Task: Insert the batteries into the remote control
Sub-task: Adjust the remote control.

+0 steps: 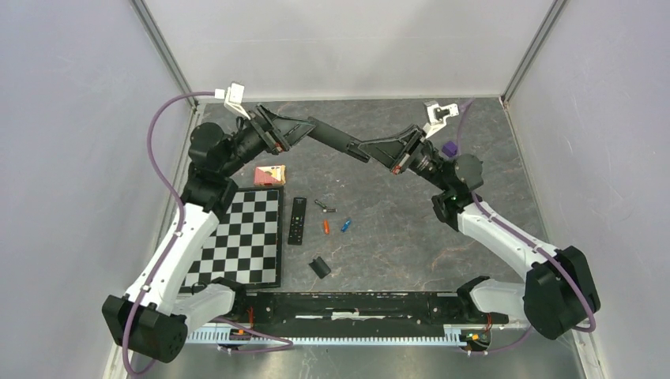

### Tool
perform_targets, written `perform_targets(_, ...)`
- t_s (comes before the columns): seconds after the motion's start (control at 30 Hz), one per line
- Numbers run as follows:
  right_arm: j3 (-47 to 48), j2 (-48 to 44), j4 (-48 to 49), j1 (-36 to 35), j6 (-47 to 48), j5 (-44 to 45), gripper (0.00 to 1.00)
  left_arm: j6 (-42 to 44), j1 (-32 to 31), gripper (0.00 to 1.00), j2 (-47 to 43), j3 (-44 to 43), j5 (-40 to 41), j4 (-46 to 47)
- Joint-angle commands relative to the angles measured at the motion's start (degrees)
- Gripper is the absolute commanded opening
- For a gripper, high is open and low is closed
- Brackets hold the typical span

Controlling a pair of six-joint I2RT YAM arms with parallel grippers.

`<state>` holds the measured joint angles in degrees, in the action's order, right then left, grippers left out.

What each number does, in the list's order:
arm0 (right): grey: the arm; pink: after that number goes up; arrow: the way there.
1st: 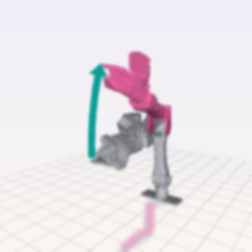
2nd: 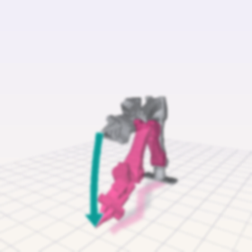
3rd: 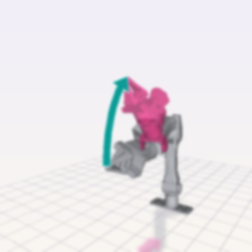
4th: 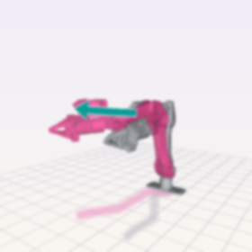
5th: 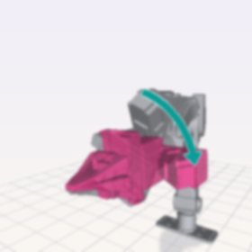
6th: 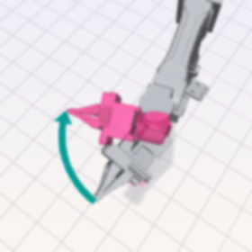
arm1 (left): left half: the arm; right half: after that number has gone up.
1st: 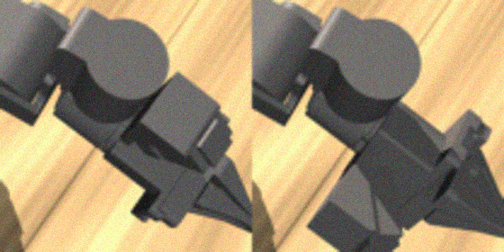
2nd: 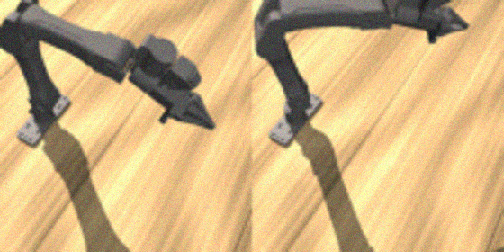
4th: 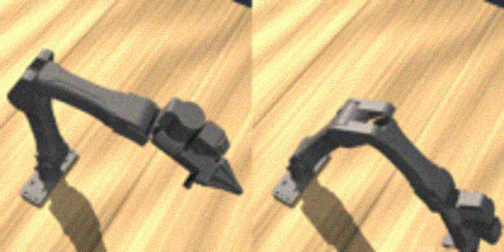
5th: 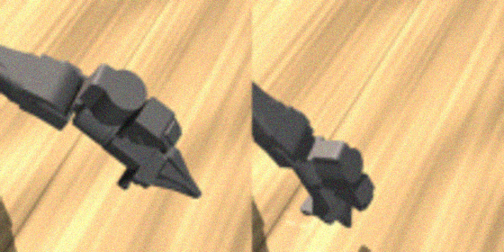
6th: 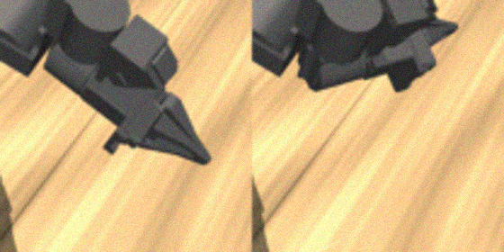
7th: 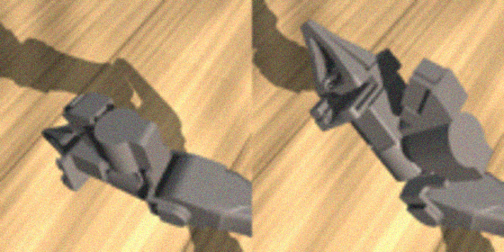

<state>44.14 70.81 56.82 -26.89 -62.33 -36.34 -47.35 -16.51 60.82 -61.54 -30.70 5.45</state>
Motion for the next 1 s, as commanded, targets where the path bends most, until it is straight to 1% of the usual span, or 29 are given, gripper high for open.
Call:
perform_targets(0.0, -1.1, -2.0, 1.7, -3.3, -5.3, 17.8, 0.00, -16.5, -1.4, 1.00, -0.4, 3.6, -1.4, 20.5)
perform_targets(0.03, -0.4, -1.9, -0.6, -4.1, -5.3, 19.1, 0.00, -17.0, -1.9, 1.00, 0.2, 3.9, -2.4, 23.8)
perform_targets(0.13, -0.1, -1.6, -3.5, -6.6, -6.2, 23.2, 0.00, -17.1, -4.2, 1.00, 0.8, 4.9, -2.6, 28.0)
perform_targets(0.2, 0.3, -0.8, -2.8, -7.6, -6.9, 23.7, 0.00, -16.6, -4.7, 0.99, 0.8, 5.3, -1.6, 27.3)
perform_targets(0.23, 0.3, -0.6, -2.1, -8.1, -7.7, 23.8, 0.00, -16.8, -4.7, 0.97, 0.9, 5.7, -0.9, 27.0)
perform_targets(0.3, -0.2, -0.2, -1.2, -8.8, -9.8, 24.6, 0.00, -17.7, -4.8, 0.91, 0.8, 6.6, 0.2, 27.8)
perform_targets(0.33, -0.5, -0.2, -0.9, -9.1, -10.7, 25.0, 0.00, -18.4, -4.8, 0.84, 0.7, 7.0, 0.8, 28.4)
perform_targets(0.43, -0.8, 0.1, -0.8, -9.4, -12.8, 25.2, 0.00, -19.6, -4.8, 0.68, 0.6, 8.1, 2.4, 30.0)
perform_targets(0.6, -0.5, 1.2, -0.8, -10.2, -14.9, 23.8, 0.00, -21.2, -4.9, 0.66, 1.9, 7.9, 2.7, 30.9)
perform_targets(0.77, -0.6, 2.1, -0.5, -10.8, -15.5, 23.3, 0.00, -21.8, -4.9, 0.55, 3.2, 7.6, 3.6, 30.0)
perform_targets(0.83, -0.6, 2.1, -0.7, -10.8, -15.5, 23.0, 0.00, -21.0, -4.9, 0.53, 3.2, 7.7, 4.9, 28.5)
perform_targets(0.87, -0.7, 2.1, -1.2, -10.8, -15.4, 22.9, 0.00, -20.8, -4.9, 0.50, 3.2, 7.9, 5.6, 28.3)
perform_targets(0.9, -0.8, 2.0, -1.5, -10.8, -15.3, 22.9, 0.00, -20.5, -4.9, 0.44, 3.3, 8.1, 5.9, 28.4)
perform_targets(0.93, -0.9, 2.0, -1.8, -10.8, -15.2, 22.8, 0.00, -20.0, -4.9, 0.33, 3.4, 8.0, 6.0, 28.1)
perform_targets(0.97, -1.0, 1.9, -2.5, -10.8, -14.9, 22.6, 0.00, -19.4, -4.9, 0.20, 3.4, 7.8, 5.8, 27.5)
